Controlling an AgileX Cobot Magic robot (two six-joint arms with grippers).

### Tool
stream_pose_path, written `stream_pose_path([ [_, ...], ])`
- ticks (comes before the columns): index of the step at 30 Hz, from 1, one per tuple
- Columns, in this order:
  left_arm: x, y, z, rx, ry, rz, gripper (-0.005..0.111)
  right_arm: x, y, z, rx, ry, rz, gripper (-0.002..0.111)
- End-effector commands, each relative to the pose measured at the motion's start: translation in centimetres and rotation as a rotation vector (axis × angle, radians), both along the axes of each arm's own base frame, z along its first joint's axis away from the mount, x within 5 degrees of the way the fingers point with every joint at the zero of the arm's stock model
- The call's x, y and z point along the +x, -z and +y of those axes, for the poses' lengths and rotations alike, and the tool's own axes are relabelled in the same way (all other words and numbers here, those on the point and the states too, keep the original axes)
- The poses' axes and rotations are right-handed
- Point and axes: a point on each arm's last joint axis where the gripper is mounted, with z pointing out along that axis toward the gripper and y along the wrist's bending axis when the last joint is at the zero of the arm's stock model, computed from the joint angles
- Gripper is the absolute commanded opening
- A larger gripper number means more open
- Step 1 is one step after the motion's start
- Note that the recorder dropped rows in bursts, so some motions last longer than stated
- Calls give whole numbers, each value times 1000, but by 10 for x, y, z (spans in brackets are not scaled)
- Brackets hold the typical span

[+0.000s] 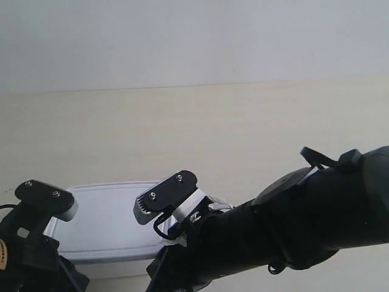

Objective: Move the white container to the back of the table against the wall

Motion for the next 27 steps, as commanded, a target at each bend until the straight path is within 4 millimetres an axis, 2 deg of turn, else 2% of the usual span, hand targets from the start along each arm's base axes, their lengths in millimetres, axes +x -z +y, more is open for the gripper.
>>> stream_pose_path([
  [1,3,5,-2,-2,-5,-14,0,8,4,4,-28,22,-29,0],
  [9,10,9,-3,-10,-23,-47,0,13,8,6,-56,42,-45,0],
  [18,24,8,17,-5,-127,-68,0,17,4,10,-40,44,-59,0],
  [27,30,6,23,-18,-172,-105,0,23,-5,18,-12,48,-84,0],
])
